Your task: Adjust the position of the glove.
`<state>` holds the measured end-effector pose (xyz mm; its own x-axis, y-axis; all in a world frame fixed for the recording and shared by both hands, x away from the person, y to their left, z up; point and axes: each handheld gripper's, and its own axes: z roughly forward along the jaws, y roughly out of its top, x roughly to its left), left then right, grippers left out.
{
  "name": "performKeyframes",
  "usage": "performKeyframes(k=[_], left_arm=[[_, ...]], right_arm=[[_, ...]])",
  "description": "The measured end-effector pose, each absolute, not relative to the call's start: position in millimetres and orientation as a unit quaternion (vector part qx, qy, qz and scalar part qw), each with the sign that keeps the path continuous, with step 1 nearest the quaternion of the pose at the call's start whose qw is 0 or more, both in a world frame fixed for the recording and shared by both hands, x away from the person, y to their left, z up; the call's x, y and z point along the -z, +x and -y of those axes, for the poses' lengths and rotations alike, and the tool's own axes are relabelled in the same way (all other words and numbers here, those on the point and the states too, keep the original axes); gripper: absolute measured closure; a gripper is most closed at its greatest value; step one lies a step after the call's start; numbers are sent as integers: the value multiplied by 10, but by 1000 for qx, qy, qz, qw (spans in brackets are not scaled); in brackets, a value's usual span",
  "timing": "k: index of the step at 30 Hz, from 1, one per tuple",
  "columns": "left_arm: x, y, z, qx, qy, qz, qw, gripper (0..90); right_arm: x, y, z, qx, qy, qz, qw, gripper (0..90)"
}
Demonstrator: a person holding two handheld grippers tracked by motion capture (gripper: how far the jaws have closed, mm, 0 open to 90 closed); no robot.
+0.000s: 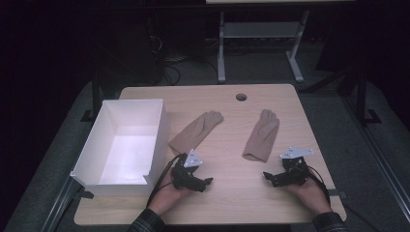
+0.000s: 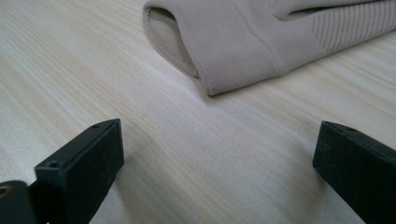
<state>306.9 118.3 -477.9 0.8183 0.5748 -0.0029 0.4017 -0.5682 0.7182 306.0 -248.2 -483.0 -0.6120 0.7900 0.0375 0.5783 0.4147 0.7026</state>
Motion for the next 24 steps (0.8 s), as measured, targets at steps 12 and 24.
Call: performKeyframes(k=[12, 24], left_arm=[[4777, 3066, -1185, -120, 877, -280, 371, 131], [4779, 3034, -1183, -119, 875, -283, 374, 131]], right_arm=[[4541, 3159, 2549, -371, 398, -824, 156, 337], [4476, 3506, 2410, -401, 384, -824, 114, 868]])
